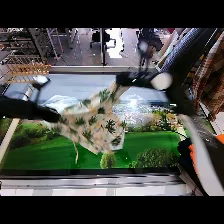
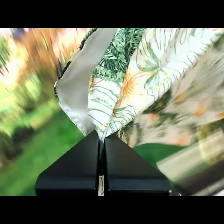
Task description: Fold the clothes and pants, and hang the long-sleeved shirts on hangers.
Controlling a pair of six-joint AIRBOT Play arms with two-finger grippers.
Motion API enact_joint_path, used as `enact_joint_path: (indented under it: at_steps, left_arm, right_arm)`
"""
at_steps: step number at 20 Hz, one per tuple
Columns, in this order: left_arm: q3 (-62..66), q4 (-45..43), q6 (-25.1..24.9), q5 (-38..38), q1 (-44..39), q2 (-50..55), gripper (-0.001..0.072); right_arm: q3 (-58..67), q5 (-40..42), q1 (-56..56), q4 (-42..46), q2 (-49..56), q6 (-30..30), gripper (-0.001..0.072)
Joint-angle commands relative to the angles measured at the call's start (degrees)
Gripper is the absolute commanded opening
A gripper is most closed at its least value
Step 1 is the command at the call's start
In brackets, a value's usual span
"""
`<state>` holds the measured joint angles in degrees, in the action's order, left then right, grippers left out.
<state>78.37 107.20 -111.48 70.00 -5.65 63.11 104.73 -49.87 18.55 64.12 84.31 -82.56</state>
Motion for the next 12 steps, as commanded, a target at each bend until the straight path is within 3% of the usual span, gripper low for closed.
enact_joint_path:
  at_steps: [1,7,12]
  left_arm:
    - [14.78,1.01,-1.29,3.28,0.04,-5.66,0.0006]
    - [22.1,7.87,-1.27,-1.77,-0.02,-18.73,0.0006]
    - [22.08,8.31,-1.27,-9.64,-0.02,-23.52,0.0006]
  right_arm:
    - [1.29,-7.87,0.07,5.14,-17.68,10.45,0.0006]
    - [1.73,-6.29,0.04,5.14,-36.26,15.15,0.0007]
    - [4.02,2.73,0.04,5.16,-38.77,18.4,0.0006]
